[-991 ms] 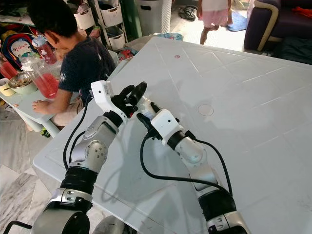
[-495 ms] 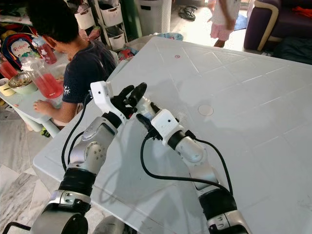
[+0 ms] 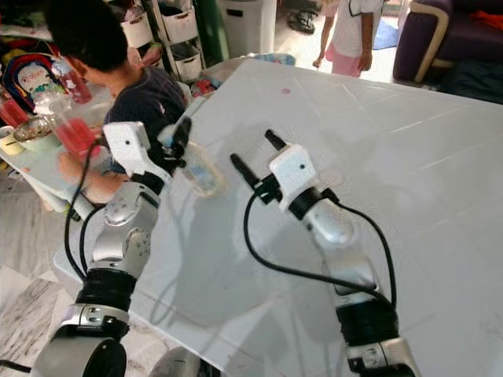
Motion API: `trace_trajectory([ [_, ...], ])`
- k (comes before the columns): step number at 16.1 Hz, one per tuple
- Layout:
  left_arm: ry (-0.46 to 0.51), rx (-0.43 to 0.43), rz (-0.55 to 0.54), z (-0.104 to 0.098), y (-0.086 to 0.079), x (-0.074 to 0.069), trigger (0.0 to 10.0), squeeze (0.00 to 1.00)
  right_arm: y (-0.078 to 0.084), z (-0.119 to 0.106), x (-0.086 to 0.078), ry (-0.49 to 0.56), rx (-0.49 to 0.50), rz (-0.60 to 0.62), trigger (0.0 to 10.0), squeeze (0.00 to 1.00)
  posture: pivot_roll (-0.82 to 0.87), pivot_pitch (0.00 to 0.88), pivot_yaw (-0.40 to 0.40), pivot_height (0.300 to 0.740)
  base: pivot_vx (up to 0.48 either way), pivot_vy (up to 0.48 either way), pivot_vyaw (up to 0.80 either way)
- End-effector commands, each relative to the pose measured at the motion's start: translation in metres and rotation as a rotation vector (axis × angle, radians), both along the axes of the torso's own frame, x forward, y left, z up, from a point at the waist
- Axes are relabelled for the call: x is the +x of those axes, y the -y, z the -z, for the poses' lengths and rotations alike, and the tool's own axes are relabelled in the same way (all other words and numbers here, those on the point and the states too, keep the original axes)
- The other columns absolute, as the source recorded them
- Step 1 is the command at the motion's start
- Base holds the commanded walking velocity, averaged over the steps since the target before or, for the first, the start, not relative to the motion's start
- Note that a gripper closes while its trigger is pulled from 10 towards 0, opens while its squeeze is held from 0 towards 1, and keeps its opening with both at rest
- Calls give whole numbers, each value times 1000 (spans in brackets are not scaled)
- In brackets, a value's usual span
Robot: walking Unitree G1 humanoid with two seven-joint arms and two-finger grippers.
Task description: Restocking fridge
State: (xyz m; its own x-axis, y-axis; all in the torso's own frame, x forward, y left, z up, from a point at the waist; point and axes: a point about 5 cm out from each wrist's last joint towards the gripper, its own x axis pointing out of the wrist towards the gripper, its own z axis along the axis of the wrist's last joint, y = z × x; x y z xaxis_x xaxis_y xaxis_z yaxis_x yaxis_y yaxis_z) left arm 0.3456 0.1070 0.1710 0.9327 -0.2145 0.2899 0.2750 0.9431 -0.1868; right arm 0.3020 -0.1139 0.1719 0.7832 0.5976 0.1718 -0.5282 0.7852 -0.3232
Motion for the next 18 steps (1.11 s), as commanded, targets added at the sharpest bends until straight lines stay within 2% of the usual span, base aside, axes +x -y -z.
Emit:
trace_trajectory([
  [1, 80, 49, -18, -12, 0, 1, 0, 0, -4, -2, -7, -15, 20, -24, 10000, 1000, -70, 48, 86, 740, 0, 0, 0],
  [5, 190, 134, -4, -18, 10, -11, 0, 0, 12, 2, -9, -34, 27, 63, 10000, 1000, -74, 46, 86, 740, 0, 0, 0],
  [8, 212, 173, 40, -13, 21, -22, 0, 0, 18, 0, -6, -21, 21, 115, 10000, 1000, -75, 45, 87, 740, 0, 0, 0],
  [12, 193, 218, 90, 2, 26, -40, 0, 0, 29, -2, -4, 13, 13, 195, 10000, 1000, -69, 51, 84, 740, 0, 0, 0],
  [14, 217, 254, 121, 3, 29, -48, 235, 0, 32, -2, -2, 14, 13, 216, 10000, 1000, -68, 53, 85, 740, 0, 0, 0],
  [16, 221, 254, 134, 2, 32, -52, 4196, 0, 32, -1, -1, 16, 11, 225, 10000, 1000, -67, 53, 86, 740, 0, 0, 0],
  [17, 210, 247, 136, 3, 32, -53, 4863, 0, 32, -1, 0, 17, 10, 228, 10000, 1000, -67, 52, 85, 740, 0, 0, 0],
  [18, 202, 244, 141, 4, 33, -54, 10000, 1000, 32, -1, 0, 19, 8, 231, 10000, 1000, -66, 52, 85, 740, 0, 0, 0],
])
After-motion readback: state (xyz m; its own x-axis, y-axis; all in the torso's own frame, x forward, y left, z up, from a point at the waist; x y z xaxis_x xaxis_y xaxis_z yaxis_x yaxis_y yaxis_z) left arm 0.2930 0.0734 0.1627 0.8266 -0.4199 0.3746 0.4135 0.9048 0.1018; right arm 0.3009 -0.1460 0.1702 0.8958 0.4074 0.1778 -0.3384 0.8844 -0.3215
